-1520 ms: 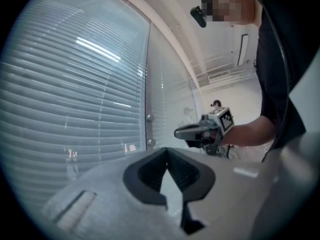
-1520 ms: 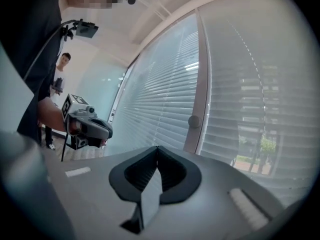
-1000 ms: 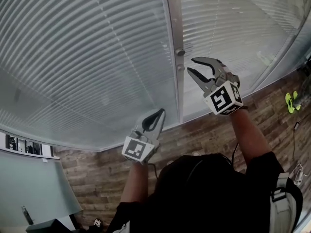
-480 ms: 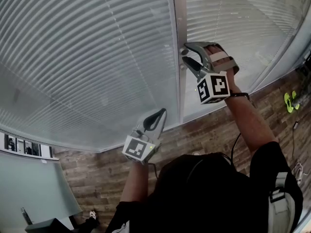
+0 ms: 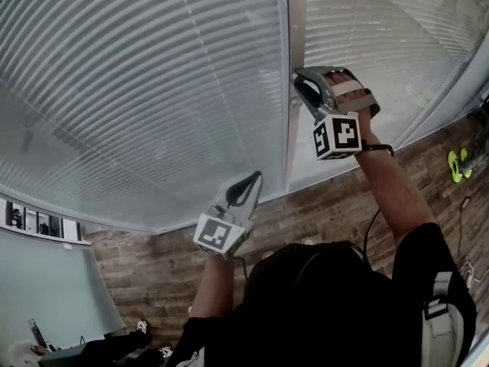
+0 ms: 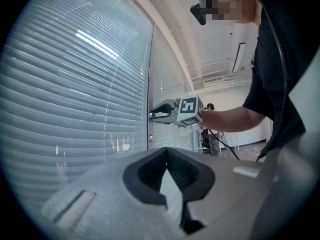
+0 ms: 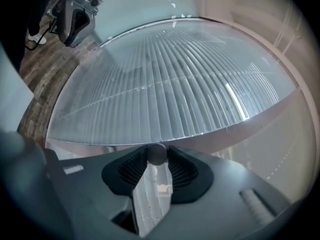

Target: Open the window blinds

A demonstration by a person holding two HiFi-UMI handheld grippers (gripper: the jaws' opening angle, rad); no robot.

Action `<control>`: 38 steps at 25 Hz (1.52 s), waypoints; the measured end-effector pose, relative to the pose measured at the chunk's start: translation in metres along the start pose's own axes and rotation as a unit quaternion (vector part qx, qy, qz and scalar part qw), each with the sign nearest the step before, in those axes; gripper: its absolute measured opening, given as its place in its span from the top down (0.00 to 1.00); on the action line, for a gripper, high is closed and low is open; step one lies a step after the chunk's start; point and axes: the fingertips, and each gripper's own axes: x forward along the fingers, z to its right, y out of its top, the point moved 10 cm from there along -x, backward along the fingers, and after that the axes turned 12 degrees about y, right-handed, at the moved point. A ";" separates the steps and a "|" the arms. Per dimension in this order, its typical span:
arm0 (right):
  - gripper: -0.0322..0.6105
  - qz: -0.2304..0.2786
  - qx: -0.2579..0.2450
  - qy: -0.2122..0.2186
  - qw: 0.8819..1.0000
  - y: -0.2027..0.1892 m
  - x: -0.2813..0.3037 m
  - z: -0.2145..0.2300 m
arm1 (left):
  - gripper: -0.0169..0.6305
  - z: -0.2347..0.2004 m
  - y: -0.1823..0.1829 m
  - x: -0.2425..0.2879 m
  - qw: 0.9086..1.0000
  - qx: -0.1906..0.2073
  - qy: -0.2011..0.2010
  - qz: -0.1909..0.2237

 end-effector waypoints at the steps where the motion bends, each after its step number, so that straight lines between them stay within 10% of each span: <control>1: 0.75 0.000 0.001 -0.001 1.000 -0.001 0.000 0.000 | 0.97 -0.001 -0.002 0.000 1.000 -0.001 0.002 0.005; 21: 0.75 0.030 0.109 -0.011 0.993 -0.001 0.001 0.003 | 0.97 0.000 -0.002 -0.002 1.000 -0.004 0.008 -0.003; 38: 0.75 0.102 0.312 -0.017 0.945 -0.006 -0.005 0.008 | 0.97 -0.002 0.000 -0.003 1.000 -0.001 0.002 -0.003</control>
